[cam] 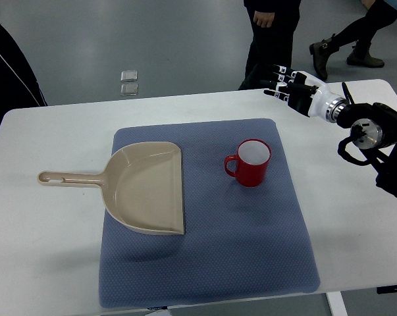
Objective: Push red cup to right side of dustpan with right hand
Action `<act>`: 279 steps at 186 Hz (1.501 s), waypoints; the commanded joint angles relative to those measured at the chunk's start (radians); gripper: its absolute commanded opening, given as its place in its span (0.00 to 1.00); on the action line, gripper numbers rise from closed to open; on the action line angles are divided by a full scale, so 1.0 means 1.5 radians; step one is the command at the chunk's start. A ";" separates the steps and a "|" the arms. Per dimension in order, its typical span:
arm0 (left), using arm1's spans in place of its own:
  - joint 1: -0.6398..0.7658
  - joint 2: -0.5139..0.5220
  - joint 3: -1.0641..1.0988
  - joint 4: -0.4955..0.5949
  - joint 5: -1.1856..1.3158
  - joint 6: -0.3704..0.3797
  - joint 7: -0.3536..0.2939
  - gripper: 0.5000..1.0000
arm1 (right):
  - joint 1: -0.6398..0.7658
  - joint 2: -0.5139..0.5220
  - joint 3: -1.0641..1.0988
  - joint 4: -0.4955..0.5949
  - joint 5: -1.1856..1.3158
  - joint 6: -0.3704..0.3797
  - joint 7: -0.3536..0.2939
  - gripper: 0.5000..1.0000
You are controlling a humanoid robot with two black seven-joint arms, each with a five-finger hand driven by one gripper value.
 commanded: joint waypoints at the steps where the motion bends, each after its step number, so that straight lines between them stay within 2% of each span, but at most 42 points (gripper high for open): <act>1: 0.000 0.000 0.000 0.001 0.000 0.003 0.000 1.00 | -0.007 -0.008 0.000 0.000 -0.001 -0.001 0.011 0.87; 20: 0.000 0.000 0.000 -0.005 0.000 0.003 0.000 1.00 | -0.007 -0.021 0.000 0.000 0.000 -0.001 0.048 0.87; 69: 0.000 0.000 0.000 0.001 0.000 0.003 0.000 1.00 | -0.007 -0.070 -0.001 0.001 0.001 0.021 0.086 0.87; 86: 0.000 0.000 0.000 -0.001 0.000 0.003 0.000 1.00 | -0.009 -0.092 -0.014 0.001 -0.009 0.057 0.116 0.87; 100: 0.000 0.000 0.000 -0.003 0.000 0.003 0.000 1.00 | -0.015 -0.111 -0.016 0.001 -0.016 0.086 0.123 0.87; 124: 0.000 0.000 0.000 -0.004 0.000 0.003 0.000 1.00 | -0.045 -0.151 -0.002 0.001 -0.071 0.171 0.132 0.87; 168: 0.000 0.000 0.000 0.000 0.000 0.003 0.000 1.00 | -0.091 -0.182 -0.002 0.007 -0.141 0.171 0.221 0.87; 225: 0.000 0.000 0.000 -0.003 0.000 0.003 0.000 1.00 | -0.133 -0.171 -0.010 0.035 -0.276 0.171 0.382 0.87; 279: 0.000 0.000 0.000 -0.002 0.000 0.003 0.000 1.00 | -0.177 -0.121 -0.012 0.060 -0.324 0.171 0.382 0.87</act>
